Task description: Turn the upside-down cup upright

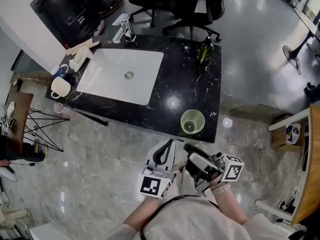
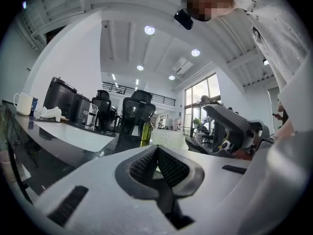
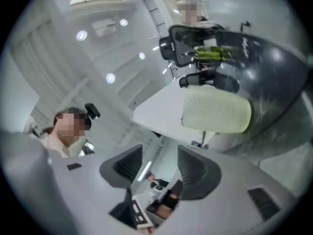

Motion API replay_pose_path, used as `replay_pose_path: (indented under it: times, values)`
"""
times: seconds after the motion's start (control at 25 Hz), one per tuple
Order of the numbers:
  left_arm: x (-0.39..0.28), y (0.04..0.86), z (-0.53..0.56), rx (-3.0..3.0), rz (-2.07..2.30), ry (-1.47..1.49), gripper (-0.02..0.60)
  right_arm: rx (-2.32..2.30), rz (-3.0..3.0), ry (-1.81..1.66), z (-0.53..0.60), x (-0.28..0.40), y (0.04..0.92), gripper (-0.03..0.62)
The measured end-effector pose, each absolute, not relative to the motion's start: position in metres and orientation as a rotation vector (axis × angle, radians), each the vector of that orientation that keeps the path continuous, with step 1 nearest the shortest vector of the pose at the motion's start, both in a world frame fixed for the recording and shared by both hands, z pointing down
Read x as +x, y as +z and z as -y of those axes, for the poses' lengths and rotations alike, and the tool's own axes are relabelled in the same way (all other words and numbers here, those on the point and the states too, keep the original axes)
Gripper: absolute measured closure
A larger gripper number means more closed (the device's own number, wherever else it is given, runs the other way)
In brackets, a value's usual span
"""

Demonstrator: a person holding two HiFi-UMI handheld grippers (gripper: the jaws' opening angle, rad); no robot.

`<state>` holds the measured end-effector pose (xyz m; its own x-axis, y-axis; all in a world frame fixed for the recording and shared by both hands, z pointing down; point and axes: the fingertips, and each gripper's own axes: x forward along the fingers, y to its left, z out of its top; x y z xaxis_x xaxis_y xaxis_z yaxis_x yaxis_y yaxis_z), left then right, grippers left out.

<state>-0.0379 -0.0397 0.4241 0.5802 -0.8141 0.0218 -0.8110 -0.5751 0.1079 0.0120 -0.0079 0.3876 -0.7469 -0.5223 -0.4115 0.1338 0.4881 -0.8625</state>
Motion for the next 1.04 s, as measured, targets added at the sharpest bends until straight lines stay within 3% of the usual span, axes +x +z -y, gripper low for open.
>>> replay_pose_path:
  times: [0.08, 0.2, 0.6, 1.04]
  values:
    - [-0.033, 0.421, 0.038, 2.711, 1.365, -0.058, 0.575, -0.537, -2.243, -1.166, 0.007, 0.018, 0.383, 0.454]
    - [-0.025, 0.415, 0.032, 2.735, 1.327, -0.062, 0.575, -0.916, -2.538, -0.897, 0.008, 0.023, 0.379, 0.578]
    - [-0.001, 0.398, 0.023, 2.713, 1.261, -0.086, 0.575, -1.492, -2.734, -0.353, 0.016, 0.031, 0.383, 0.588]
    - [0.007, 0.391, 0.022, 2.729, 1.266, -0.124, 0.575, -1.567, -2.715, -0.211, 0.014, 0.033, 0.389, 0.588]
